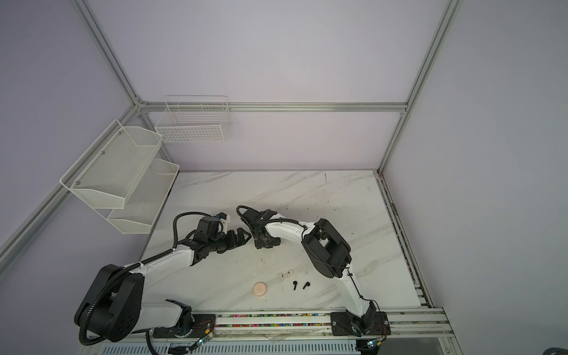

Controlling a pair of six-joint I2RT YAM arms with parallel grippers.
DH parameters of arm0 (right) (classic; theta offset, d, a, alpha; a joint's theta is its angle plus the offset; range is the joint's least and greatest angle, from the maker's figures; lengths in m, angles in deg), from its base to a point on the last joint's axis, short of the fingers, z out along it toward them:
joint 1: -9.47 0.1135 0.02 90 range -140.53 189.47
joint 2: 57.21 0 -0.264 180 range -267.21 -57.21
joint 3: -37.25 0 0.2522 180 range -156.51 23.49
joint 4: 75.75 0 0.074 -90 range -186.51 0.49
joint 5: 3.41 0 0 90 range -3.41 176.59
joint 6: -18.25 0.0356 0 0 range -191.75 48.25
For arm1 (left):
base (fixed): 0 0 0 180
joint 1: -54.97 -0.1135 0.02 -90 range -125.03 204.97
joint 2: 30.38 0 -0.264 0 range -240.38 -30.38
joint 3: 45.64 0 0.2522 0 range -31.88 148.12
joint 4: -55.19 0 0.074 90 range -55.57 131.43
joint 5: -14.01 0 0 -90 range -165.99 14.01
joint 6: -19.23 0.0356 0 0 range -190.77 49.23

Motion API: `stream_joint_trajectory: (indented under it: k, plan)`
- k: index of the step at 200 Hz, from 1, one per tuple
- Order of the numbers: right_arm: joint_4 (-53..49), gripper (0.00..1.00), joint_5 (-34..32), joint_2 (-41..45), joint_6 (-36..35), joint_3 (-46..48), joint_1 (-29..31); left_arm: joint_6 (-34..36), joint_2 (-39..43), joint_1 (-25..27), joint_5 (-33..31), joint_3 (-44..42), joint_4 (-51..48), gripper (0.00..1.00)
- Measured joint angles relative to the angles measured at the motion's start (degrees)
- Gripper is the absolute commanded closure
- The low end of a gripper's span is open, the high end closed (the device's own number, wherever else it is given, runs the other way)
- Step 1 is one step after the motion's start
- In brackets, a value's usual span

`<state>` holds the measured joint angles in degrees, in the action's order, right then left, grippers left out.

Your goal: Insert the wireless bluetooth earbuds into the charging case

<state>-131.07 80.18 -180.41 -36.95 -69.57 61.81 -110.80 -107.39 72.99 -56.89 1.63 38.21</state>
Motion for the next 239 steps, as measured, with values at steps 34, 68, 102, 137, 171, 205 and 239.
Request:
stream_joint_trajectory:
  k: [34,68,102,137,171,205,239]
  plan:
    - [3.3,0.51,2.0,2.3,-0.4,3.4,-1.5,-1.6,0.9,0.0,3.0,-3.6,4.2,0.04]
    - [6.6,0.52,5.0,4.3,-0.5,6.5,-4.8,-3.1,2.0,0.6,6.1,-6.7,9.5,0.06]
    - [10.1,0.52,8.6,5.6,-0.5,8.9,-7.8,-4.0,0.9,3.4,7.7,-7.9,16.1,0.09]
    - [13.2,0.52,12.9,6.9,0.1,11.1,-10.2,-4.2,-5.1,6.7,8.0,-9.0,22.9,0.17]
    - [15.8,0.54,17.2,6.9,1.0,11.7,-11.9,-4.0,-11.1,8.8,7.8,-9.0,31.8,0.19]
    - [17.8,0.54,20.2,7.1,3.0,12.4,-13.0,-3.9,-14.0,8.9,4.5,-9.5,38.6,0.21]
    - [19.9,0.54,23.1,7.9,5.7,14.2,-13.9,-4.0,-17.6,9.1,1.2,-10.0,45.5,0.25]
